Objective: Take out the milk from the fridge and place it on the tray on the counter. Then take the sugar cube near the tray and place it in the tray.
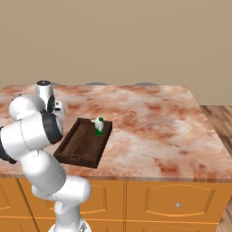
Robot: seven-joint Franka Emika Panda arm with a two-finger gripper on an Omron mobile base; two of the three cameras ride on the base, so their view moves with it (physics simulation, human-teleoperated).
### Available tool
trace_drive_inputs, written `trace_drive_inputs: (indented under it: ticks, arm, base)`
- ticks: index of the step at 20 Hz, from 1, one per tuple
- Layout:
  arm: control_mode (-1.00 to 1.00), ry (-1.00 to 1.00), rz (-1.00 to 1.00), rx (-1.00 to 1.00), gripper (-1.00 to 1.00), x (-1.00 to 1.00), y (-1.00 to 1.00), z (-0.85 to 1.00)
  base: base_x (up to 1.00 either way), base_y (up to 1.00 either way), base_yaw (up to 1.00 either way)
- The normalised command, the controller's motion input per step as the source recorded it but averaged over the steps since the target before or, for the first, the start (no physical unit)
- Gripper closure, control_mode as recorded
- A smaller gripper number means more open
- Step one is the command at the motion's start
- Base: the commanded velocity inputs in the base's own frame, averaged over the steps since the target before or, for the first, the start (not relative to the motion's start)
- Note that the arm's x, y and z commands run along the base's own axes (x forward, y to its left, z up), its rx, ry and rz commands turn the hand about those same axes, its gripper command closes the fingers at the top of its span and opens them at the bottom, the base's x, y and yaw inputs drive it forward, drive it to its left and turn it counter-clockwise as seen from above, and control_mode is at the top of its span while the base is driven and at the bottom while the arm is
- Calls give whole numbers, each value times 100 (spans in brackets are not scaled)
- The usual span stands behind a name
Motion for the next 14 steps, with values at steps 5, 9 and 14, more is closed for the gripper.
trace_drive_inputs:
  ticks: [5, 9, 14]
  arm:
    - [-100, -1, -9, 0, -100, 32, 0, -15]
    - [-100, 0, -9, 0, -100, 40, 0, -7]
    - [-100, 0, -14, -1, -100, 31, 15, -1]
  base:
    - [0, 0, 0]
    - [0, 0, 0]
    - [0, 0, 0]
